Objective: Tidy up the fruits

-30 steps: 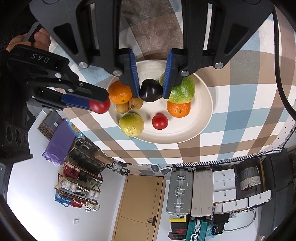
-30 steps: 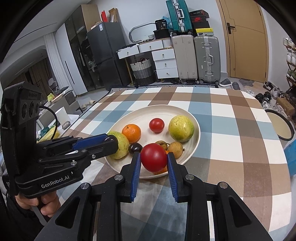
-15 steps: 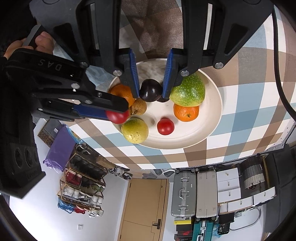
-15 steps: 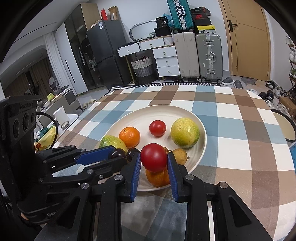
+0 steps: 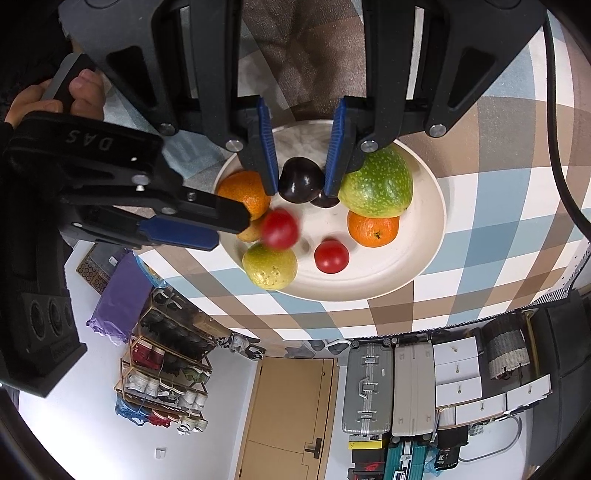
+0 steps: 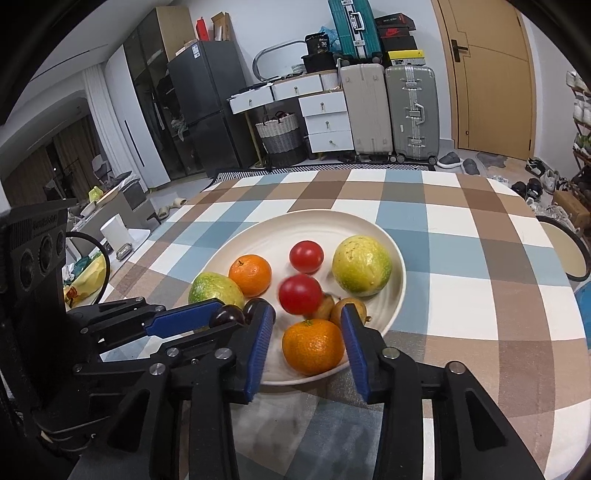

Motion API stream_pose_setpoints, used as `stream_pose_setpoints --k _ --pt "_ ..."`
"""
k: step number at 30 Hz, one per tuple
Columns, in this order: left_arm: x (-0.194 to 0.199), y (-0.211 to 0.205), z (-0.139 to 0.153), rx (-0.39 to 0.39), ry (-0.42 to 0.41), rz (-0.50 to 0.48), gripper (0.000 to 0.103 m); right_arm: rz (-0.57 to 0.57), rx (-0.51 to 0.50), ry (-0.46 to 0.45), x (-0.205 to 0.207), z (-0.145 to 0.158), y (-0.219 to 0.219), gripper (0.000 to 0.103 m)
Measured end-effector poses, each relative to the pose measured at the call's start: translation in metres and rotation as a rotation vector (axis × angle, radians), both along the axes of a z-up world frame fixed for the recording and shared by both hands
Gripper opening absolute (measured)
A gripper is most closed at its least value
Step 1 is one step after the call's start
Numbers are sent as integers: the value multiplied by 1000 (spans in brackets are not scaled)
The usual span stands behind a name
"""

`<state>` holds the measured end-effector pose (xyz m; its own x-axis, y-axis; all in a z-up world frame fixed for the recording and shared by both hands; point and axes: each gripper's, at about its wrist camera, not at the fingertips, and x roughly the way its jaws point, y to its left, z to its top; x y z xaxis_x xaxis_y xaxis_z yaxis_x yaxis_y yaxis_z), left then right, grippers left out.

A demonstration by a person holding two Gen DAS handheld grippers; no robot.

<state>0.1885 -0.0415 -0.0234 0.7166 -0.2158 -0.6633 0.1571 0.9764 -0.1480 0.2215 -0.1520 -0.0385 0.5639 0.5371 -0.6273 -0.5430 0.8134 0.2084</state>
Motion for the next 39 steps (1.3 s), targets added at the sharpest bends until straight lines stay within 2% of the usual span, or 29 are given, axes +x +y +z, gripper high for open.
stream_pose_setpoints --k 7,9,10,12,14,17,22,25,27,30,33,39 --pt "0 1 -1 3 9 9 23 -27 3 -5 -4 2 -14 51" --pt "1 2 -1 -2 14 12 24 -39 1 -1 -5 2 -17 56" --pt "0 2 0 -6 16 13 26 -47 2 -2 -6 2 -20 62" --pt "-1 3 2 -11 10 13 33 -58 11 -2 -7 2 -24 68" --pt "-5 3 5 -12 -1 15 48 -70 17 -6 -10 3 -29 71" --pt "-12 3 9 -5 -22 31 63 -82 17 -10 -15 4 -34 79" --pt "-25 11 13 -8 -31 61 72 -85 17 -24 -24 6 -40 89" --pt "-35 19 15 -8 -40 86 82 -91 5 -38 -30 6 -41 95" --pt "-40 23 17 -9 -46 103 83 -92 7 -44 -34 6 -42 100" --pt "-47 28 18 -4 -46 122 88 -81 16 -65 -40 7 -42 103" --pt "-54 33 18 -3 -58 146 101 -71 7 -98 -47 9 -40 103" --pt "-62 41 15 -7 -67 171 102 -43 15 -150 -58 13 -35 103"
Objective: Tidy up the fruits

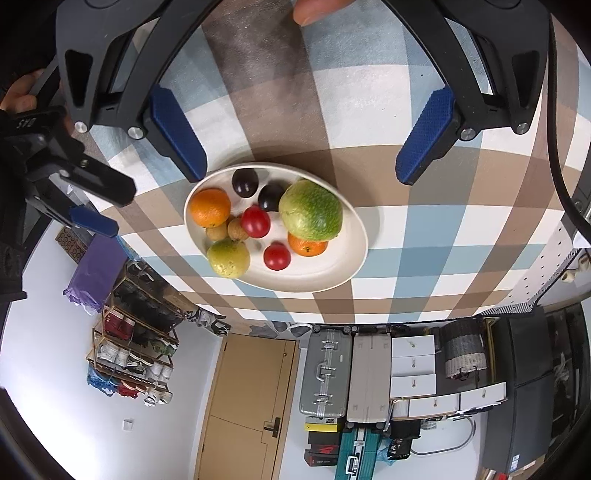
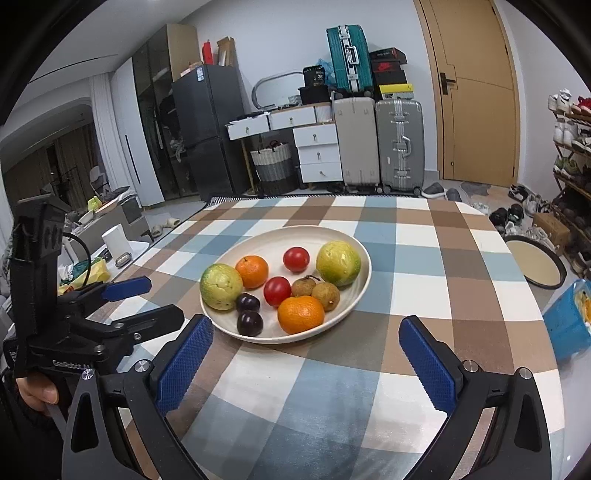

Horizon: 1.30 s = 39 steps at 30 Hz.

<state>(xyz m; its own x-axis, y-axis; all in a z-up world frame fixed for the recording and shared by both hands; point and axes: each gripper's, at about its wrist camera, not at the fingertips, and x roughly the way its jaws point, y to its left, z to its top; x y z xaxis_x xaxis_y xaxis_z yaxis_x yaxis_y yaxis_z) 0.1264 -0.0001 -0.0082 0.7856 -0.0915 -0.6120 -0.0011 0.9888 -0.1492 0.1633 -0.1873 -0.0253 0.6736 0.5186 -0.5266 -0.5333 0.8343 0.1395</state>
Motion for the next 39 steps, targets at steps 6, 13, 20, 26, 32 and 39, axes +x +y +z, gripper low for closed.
stream_pose_setpoints --k 6,13,20,26,32,39 --pt "-7 2 -2 15 -31 19 102 18 29 -47 -8 2 0 103" --pt "-14 0 1 46 -91 27 102 33 39 -80 -12 1 1 103" --pt "-19 0 4 46 -117 30 102 47 36 -91 -15 0 3 103" --pt "-19 0 4 48 -120 27 102 54 20 -105 -17 0 6 103" --pt "-19 -1 4 49 -120 28 102 50 26 -114 -18 0 4 103" --pt "-19 -2 5 52 -122 27 102 41 52 -102 -16 1 -1 103"
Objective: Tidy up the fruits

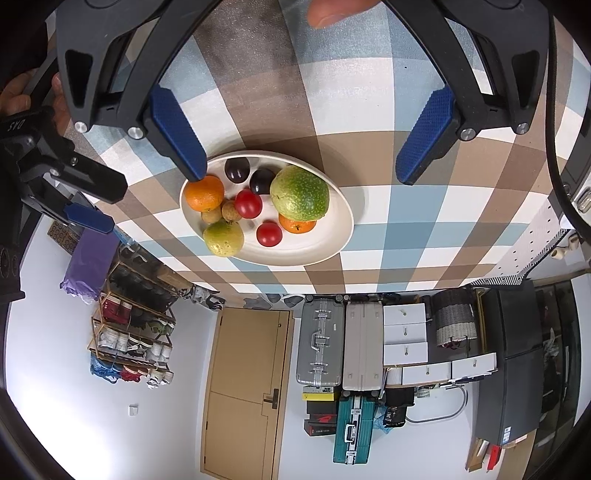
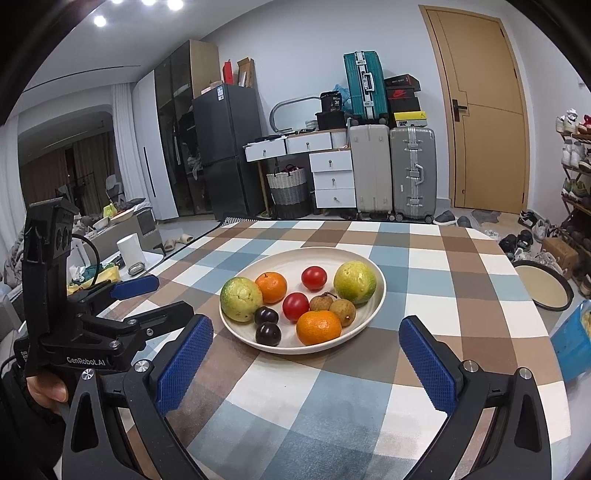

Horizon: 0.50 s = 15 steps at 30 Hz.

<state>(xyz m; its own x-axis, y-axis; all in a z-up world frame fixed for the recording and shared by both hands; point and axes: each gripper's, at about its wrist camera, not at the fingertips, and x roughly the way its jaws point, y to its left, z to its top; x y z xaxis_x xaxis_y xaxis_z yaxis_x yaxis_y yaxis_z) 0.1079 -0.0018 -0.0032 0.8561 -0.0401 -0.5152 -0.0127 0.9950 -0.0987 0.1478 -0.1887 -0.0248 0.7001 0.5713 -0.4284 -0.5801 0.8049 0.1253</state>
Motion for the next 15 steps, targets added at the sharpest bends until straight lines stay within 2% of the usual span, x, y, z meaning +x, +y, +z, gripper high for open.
stream_pose_setpoints --k 15 --pt "1 0 0 0 2 -1 102 0 3 2 0 0 0 103"
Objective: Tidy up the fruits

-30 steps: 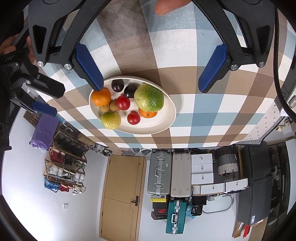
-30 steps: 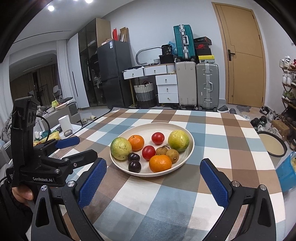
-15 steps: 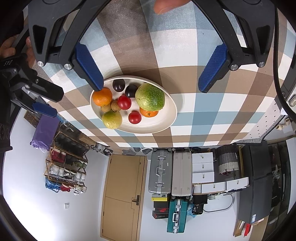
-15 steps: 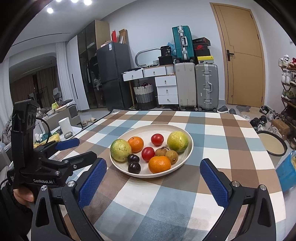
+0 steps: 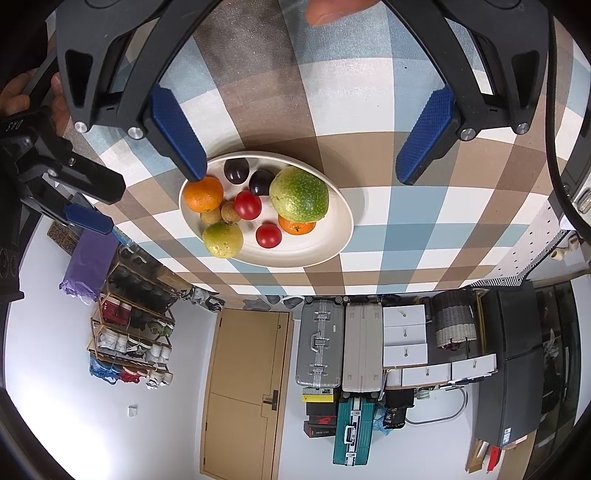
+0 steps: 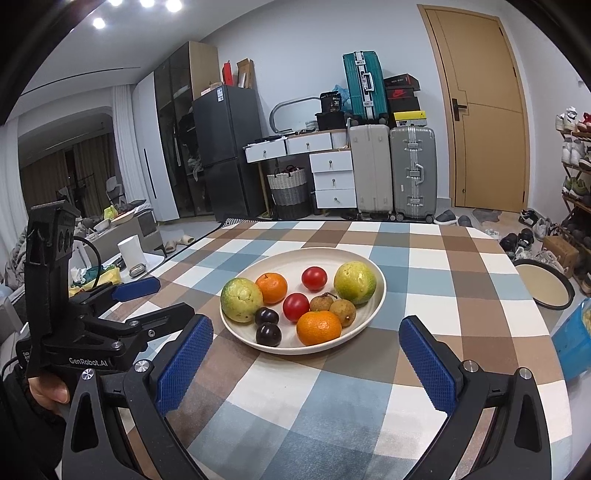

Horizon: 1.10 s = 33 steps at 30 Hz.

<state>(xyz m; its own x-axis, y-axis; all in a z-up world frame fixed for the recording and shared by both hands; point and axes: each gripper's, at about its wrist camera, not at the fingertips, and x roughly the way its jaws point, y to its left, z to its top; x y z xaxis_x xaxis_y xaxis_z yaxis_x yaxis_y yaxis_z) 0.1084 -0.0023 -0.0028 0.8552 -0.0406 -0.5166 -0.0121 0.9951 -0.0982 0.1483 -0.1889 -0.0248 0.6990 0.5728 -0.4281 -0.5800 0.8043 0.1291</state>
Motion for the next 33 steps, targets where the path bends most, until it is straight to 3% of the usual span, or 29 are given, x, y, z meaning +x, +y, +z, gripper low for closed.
stream_pose_setpoints --k 33 --pt "2 0 -2 0 2 -7 102 6 -6 4 -1 -1 2 103"
